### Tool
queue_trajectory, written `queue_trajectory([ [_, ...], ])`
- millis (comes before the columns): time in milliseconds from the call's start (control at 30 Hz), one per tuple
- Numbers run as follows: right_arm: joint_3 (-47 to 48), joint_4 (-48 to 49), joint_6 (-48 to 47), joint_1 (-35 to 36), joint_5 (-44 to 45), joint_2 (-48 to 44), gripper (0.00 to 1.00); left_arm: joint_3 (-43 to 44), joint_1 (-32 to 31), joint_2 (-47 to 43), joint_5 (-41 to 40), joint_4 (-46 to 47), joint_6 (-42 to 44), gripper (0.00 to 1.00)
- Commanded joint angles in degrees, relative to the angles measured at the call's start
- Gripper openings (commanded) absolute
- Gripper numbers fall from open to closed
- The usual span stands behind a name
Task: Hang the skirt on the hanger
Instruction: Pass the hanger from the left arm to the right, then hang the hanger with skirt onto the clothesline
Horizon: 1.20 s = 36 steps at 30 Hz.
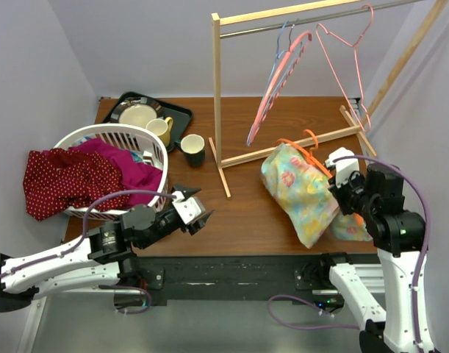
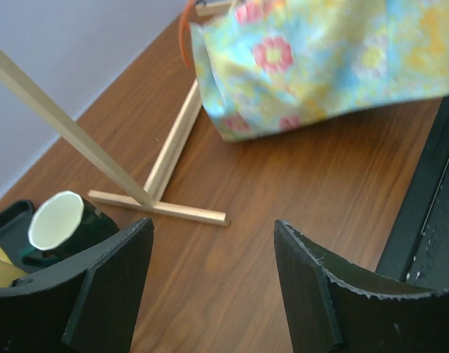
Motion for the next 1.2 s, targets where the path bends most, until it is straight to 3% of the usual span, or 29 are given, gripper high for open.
queue_trajectory([
  [0, 0.66, 11.68, 8.85, -0.34, 5.32, 2.04, 0.00, -3.83, 0.15, 0.57, 2.37, 6.70, -2.26, 0.72],
  [267, 11.90, 18.81, 16.32, -0.60, 4.34, 13.20, 0.00, -1.98, 0.15, 4.97, 4.22, 4.51, -2.35, 0.86],
  [533, 23.25, 23.37, 18.79, -1.22, 8.57, 25.15, 0.00, -2.60, 0.15, 1.81, 4.05, 3.89, -2.87, 0.87],
  [967, 35.12, 27.07, 15.18, -3.86, 9.80, 34.83, 0.00, -2.69, 0.15, 1.28, 3.52, 3.10, -2.70, 0.88],
  [1167, 35.55, 28.30, 16.06, -11.50, 6.03, 36.85, 0.00, -2.77, 0.15, 1.01, 3.61, 3.01, -2.70, 0.88],
])
